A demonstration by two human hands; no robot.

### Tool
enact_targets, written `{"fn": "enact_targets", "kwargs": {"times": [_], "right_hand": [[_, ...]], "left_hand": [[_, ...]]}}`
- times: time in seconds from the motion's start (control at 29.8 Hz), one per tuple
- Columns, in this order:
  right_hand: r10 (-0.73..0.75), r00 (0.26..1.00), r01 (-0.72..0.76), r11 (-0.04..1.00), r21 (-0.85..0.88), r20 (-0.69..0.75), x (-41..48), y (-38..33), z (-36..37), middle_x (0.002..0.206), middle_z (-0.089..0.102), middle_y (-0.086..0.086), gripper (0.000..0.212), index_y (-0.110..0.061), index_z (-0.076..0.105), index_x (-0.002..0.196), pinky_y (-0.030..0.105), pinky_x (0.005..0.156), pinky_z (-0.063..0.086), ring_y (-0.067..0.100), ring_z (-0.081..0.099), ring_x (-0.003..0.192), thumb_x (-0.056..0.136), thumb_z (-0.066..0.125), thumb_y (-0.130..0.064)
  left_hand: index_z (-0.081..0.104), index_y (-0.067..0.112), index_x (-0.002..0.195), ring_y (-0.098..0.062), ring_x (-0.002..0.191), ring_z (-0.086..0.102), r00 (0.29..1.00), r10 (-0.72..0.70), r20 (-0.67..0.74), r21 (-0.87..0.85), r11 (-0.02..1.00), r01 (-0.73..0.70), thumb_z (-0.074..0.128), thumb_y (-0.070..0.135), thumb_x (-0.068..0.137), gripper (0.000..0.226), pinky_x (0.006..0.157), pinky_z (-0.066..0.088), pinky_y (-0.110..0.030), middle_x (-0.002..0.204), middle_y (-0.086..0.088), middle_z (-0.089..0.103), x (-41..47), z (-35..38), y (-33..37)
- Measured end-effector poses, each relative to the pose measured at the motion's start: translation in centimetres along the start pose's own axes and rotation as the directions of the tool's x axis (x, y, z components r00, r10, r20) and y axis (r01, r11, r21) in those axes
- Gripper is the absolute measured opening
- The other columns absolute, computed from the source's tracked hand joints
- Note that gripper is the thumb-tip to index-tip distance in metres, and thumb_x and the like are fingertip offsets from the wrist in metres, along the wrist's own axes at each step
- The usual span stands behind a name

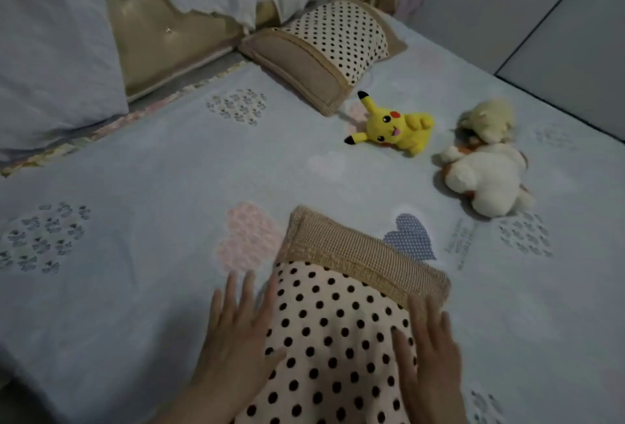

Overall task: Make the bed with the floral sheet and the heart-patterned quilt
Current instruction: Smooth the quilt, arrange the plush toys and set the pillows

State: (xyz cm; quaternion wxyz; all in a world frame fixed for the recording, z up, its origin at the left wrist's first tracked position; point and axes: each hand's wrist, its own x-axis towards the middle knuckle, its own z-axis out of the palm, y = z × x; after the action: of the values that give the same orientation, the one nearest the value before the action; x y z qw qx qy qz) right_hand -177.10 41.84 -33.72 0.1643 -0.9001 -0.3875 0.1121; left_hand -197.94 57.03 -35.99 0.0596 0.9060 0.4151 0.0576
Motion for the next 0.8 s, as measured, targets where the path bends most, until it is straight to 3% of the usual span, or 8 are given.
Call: {"fn": "enact_targets", "kwargs": {"times": [0.1,0.23,0.34,0.4,0.47,0.6,0.74,0.8], "right_hand": [[0.034,0.894,0.004,0.996,0.084,-0.448,2.5,-1.5,-7.2,0.165,0.006,-0.002,0.064,-0.039,0.011,0.154,0.052,0.119,0.008,0.023,-0.001,0.152,0.096,0.020,-0.063],[0.005,0.658,0.038,0.998,0.041,-0.753,7.4,0.3,-5.9,0.163,0.012,0.014,0.061,-0.018,0.017,0.156,0.064,0.116,0.012,0.041,0.008,0.149,0.103,0.025,-0.045],[0.059,0.893,-0.126,0.985,-0.121,-0.447,9.1,3.6,8.0,0.161,0.019,0.015,0.061,-0.024,0.009,0.157,0.068,0.114,0.013,0.039,0.005,0.149,0.102,0.017,-0.049],[0.117,0.990,-0.133,0.961,-0.241,-0.078,8.9,6.8,16.8,0.163,0.018,0.007,0.061,-0.034,0.004,0.157,0.069,0.113,0.014,0.033,0.002,0.151,0.100,0.016,-0.054],[0.182,0.983,-0.173,0.959,-0.225,0.017,10.5,8.1,19.7,0.165,0.011,0.001,0.061,-0.036,0.010,0.156,0.066,0.115,0.004,0.030,-0.001,0.152,0.099,0.017,-0.057],[0.179,0.982,-0.168,0.975,-0.143,0.063,11.5,7.0,14.3,0.165,-0.003,-0.004,0.058,-0.041,0.008,0.155,0.062,0.117,-0.002,0.027,-0.010,0.151,0.100,0.015,-0.059],[0.113,0.903,-0.163,0.983,-0.086,-0.413,9.6,6.7,9.7,0.165,0.009,-0.001,0.057,-0.036,0.020,0.154,0.055,0.119,-0.003,0.031,-0.001,0.152,0.100,0.021,-0.052],[0.114,0.934,-0.158,0.982,-0.104,-0.339,8.0,7.4,11.9,0.165,0.012,0.002,0.056,-0.033,0.020,0.155,0.060,0.119,-0.001,0.032,0.002,0.151,0.101,0.021,-0.050]], "left_hand": [[0.003,0.020,0.158,-0.037,0.150,-0.005,0.957,0.077,-0.281,-0.241,0.959,-0.148,0.036,0.062,0.092,0.085,0.119,0.002,-0.056,0.164,-0.015,0.003,7.2,-6.9,6.4],[0.007,0.023,0.154,-0.037,0.147,-0.012,0.798,0.075,-0.597,-0.283,0.912,-0.297,0.023,0.049,0.100,0.062,0.117,-0.005,-0.061,0.163,-0.011,0.002,12.4,-5.3,12.2],[0.012,0.030,0.156,-0.039,0.150,-0.003,0.982,0.151,-0.116,-0.133,0.977,-0.166,0.015,0.052,0.102,0.058,0.113,0.005,-0.071,0.165,-0.009,-0.003,11.2,10.0,11.7],[0.018,0.034,0.156,-0.036,0.150,0.009,0.959,0.111,0.260,-0.058,0.993,-0.099,0.011,0.055,0.102,0.058,0.111,0.014,-0.071,0.165,-0.003,0.006,10.1,18.9,10.0],[0.004,0.042,0.155,-0.033,0.151,-0.001,0.918,0.069,0.389,-0.024,0.998,-0.065,0.008,0.058,0.100,0.058,0.113,0.001,-0.068,0.165,0.001,0.000,11.6,21.6,9.8],[-0.013,0.049,0.150,-0.029,0.149,-0.018,0.925,0.065,0.374,-0.088,0.996,-0.034,0.005,0.062,0.098,0.057,0.113,-0.010,-0.067,0.163,0.007,-0.017,14.0,17.1,10.9],[0.007,0.040,0.156,-0.032,0.151,-0.008,0.988,0.142,-0.062,-0.095,0.984,-0.147,0.015,0.053,0.100,0.057,0.116,-0.010,-0.061,0.165,0.002,0.002,13.5,12.5,10.0],[0.004,0.039,0.156,-0.031,0.151,-0.009,0.979,0.198,0.048,-0.070,0.978,-0.194,0.008,0.055,0.101,0.058,0.116,-0.006,-0.065,0.165,0.001,-0.003,11.7,14.2,9.3]]}}
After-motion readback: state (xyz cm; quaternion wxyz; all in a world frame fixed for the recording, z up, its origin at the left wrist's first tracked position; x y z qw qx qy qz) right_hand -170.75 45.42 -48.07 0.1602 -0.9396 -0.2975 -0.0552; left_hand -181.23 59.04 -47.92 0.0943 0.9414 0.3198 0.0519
